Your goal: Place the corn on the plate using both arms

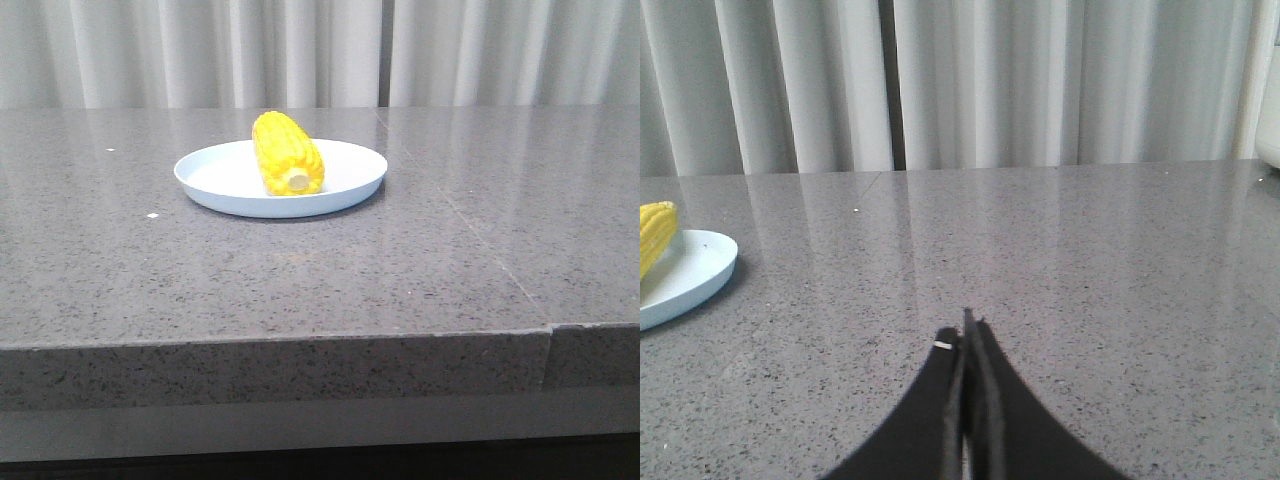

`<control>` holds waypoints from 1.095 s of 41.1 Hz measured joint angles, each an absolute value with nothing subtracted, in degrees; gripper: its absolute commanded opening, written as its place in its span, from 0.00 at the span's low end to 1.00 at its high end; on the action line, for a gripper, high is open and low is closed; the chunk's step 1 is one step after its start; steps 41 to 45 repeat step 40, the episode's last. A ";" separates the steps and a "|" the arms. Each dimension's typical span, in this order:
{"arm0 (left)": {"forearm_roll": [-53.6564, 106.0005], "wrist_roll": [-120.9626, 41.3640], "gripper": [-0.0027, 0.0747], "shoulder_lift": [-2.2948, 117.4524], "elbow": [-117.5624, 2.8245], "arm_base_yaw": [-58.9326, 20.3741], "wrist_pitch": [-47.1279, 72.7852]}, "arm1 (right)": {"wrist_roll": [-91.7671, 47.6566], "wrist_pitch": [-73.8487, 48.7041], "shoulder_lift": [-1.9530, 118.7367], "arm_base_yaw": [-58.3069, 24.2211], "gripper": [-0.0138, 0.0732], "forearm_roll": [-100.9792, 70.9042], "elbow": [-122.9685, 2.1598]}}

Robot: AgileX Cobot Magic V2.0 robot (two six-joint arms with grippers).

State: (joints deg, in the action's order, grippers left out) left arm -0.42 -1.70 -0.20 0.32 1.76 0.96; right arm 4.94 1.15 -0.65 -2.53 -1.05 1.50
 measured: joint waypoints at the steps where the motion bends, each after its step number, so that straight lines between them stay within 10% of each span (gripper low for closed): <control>1: -0.42 -1.70 0.01 -0.20 0.32 1.76 0.96 | 5.48 1.15 -0.65 -2.53 0.08 -0.79 1.50; 45: -0.42 -1.70 0.01 -0.20 0.32 1.76 0.96 | 6.67 1.20 -0.65 -2.53 0.08 0.00 1.50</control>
